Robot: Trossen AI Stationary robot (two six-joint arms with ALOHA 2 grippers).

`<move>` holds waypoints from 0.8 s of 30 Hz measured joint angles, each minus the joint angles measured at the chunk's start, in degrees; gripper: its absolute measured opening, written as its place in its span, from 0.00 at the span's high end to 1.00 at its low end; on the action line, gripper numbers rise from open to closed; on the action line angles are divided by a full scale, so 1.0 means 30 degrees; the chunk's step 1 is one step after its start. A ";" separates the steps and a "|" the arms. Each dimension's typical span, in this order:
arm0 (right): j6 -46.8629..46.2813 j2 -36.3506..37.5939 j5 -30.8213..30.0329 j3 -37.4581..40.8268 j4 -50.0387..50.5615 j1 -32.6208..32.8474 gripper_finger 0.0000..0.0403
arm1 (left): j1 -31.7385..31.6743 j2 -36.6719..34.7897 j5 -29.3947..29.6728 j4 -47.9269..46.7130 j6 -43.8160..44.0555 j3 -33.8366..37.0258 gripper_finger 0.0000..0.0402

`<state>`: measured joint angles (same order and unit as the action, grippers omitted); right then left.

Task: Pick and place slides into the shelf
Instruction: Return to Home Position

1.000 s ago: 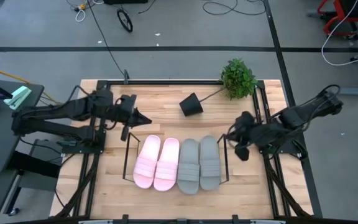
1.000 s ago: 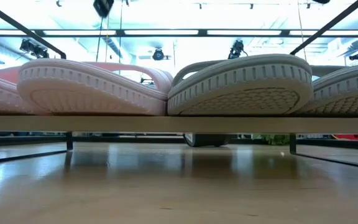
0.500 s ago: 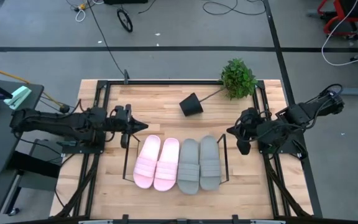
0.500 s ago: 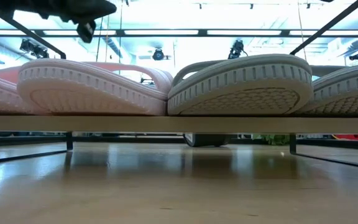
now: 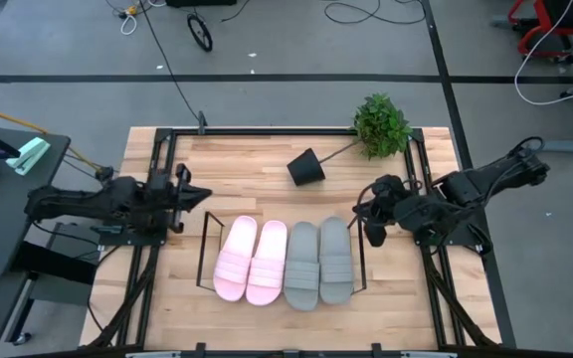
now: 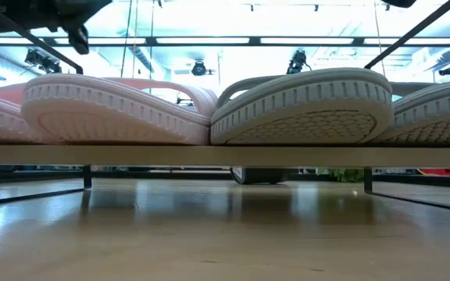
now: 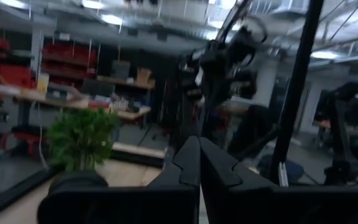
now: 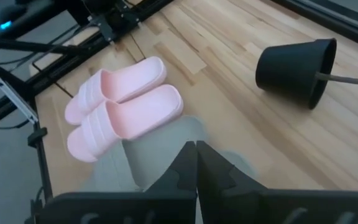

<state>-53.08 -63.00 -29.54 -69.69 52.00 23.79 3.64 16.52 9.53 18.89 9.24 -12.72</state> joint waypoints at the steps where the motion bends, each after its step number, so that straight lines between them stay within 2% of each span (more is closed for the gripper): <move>1: 0.0000 -0.0059 -0.0001 0.0000 -0.0170 -0.0083 1.00 | 0.0000 -0.0584 -0.0004 -0.0111 -0.0118 0.0171 0.99; 12: -0.1411 -0.0347 0.0061 0.0000 -0.0454 -0.0306 1.00 | -0.0013 -0.5537 -0.0025 -0.0705 -0.0809 0.1931 0.99; 18: -0.1802 -0.0347 0.0027 0.0000 -0.0456 -0.0306 1.00 | -0.0011 -0.5427 -0.1228 -0.1514 -0.0652 0.2013 0.99; 21: -0.1938 -0.0347 0.0029 0.0000 -0.0455 -0.0306 1.00 | -0.0007 -0.5430 -0.1250 -0.2404 -0.0467 0.2021 0.99; 24: -0.2385 -0.0350 0.0101 0.0000 -0.0455 -0.0306 1.00 | -0.0015 -0.5437 -0.1257 -0.1895 -0.0189 0.2581 0.99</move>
<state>-60.24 -64.05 -29.24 -69.69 50.63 22.87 3.60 0.21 5.76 13.20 8.67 -4.97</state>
